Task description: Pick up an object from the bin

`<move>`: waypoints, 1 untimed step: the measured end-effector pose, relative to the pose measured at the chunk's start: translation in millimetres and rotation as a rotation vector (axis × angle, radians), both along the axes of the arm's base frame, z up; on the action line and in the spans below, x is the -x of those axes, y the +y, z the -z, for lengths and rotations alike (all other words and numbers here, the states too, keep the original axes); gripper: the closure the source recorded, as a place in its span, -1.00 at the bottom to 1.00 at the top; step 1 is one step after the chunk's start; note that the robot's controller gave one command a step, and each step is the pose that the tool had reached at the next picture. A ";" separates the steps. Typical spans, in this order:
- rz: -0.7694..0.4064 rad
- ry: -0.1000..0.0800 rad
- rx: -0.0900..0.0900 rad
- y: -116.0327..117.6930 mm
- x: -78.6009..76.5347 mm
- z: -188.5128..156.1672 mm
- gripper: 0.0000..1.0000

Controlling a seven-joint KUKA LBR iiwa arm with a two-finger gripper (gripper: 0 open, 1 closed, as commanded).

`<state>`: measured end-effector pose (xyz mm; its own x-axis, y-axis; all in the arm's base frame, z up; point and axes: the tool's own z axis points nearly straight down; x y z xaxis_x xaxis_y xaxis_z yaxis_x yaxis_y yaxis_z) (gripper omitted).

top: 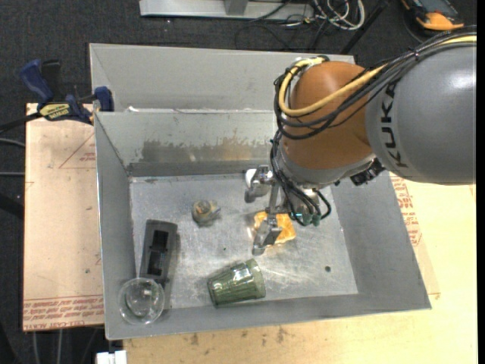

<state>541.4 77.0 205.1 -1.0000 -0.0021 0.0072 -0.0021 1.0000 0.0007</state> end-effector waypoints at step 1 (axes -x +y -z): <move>0.002 -0.008 -0.001 -0.4 -1.6 -4.3 -1.00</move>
Offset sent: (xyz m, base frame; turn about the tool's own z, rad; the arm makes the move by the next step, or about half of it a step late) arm -0.0541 -0.0391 -0.0746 -0.2130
